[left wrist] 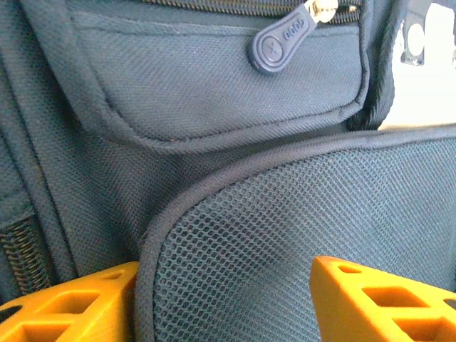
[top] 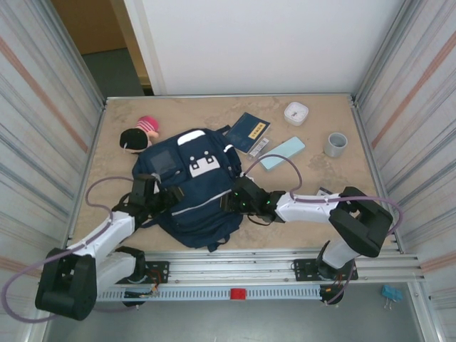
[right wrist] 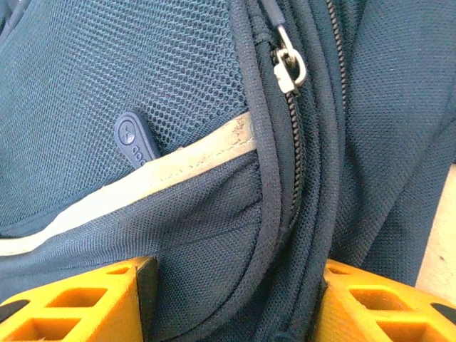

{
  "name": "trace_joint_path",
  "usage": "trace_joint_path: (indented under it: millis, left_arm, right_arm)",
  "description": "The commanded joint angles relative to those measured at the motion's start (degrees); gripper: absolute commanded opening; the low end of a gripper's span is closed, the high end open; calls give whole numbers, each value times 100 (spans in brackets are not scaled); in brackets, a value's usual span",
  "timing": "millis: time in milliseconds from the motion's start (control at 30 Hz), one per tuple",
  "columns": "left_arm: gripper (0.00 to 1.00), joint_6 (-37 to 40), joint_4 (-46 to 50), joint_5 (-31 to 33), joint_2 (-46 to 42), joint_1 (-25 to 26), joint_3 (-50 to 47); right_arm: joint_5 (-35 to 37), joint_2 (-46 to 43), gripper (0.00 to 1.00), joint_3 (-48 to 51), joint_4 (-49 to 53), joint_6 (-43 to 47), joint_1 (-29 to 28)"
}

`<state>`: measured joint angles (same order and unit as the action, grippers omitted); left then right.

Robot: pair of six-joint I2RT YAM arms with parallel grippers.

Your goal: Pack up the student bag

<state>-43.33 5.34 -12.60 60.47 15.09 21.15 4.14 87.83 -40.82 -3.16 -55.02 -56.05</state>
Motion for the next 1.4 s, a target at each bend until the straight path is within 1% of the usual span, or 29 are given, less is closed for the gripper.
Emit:
trace_joint_path:
  millis: [0, 67, 167, 267, 333, 400, 433, 533, 667, 700, 800, 900, 933, 1000, 1067, 1100, 1167, 1200, 1300, 1367]
  left_arm:
    - [60, 20, -426, -421, 513, 143, 209]
    - [58, 142, -431, -351, 770, 148, 425]
    - [59, 364, -329, -163, 1099, 146, 767]
    - [62, 512, -226, -11, 1281, 135, 997]
    - [65, 556, -50, 81, 1254, 129, 1111]
    - [65, 584, 193, 211, 1025, 135, 1153]
    - [63, 612, 375, 299, 805, 141, 1166]
    - [63, 804, 1023, 662, -6, 220, 1204]
    - [64, 1499, 1856, 1175, -1132, 518, 1380]
    - [64, 1748, 1911, 1140, -1327, 583, 1408]
    - [63, 2586, 2061, 469, -1835, 667, 1610]
    - [56, 3612, 2105, -234, -1989, 719, 1823]
    - [54, 4042, 2109, -414, -1973, 794, 1850]
    - [53, 4842, 2098, -508, -1843, 1051, 1904]
    - [54, 5599, 2085, -316, -1557, 1530, 1987]
    - [55, 5828, 2063, -182, -1382, 1725, 2052]
    - [60, 6174, 1976, 38, -852, 2217, 2243]
    - [61, 6324, 1963, 47, -590, 2369, 2344]
    - [62, 6685, 1952, 123, 355, 2724, 2693]
    - [64, 6735, 1861, 200, 996, 2868, 2926]
  right_arm:
    - [-331, -12, 55, 60, -169, -153, -187]
    - [-377, 95, 55, 56, -429, -200, -179]
    - [-309, 164, 55, -18, -671, -187, -170]
    - [-286, 346, 57, -204, -846, -33, -178]
    - [-317, 466, 57, -366, -846, 71, -186]
    - [-128, 357, 60, -362, -813, 105, -209]
    - [157, 197, 63, -284, -749, 114, -250]
    - [797, -450, 69, -8, -355, 151, -273]
    - [1285, -1256, 74, 284, 121, 308, -270]
    - [1337, -1406, 75, 337, 156, 379, -264]
    - [1227, -1936, 78, 497, 125, 743, -186]
    - [734, -2331, 78, 647, -23, 1015, 130]
    - [634, -2476, 77, 740, -106, 1030, 246]
    - [510, -2714, 78, 973, -389, 1115, 389]
    - [325, -2915, 78, 1173, -580, 1116, 569]
    - [171, -2985, 78, 1240, -637, 1125, 677]
    - [-17, -3084, 78, 1397, -698, 1045, 882]
    - [-49, -3305, 78, 1480, -739, 1010, 938]
    - [-25, -3611, 78, 1703, -730, 971, 1067]
    - [-10, -3818, 78, 1813, -625, 967, 1148]
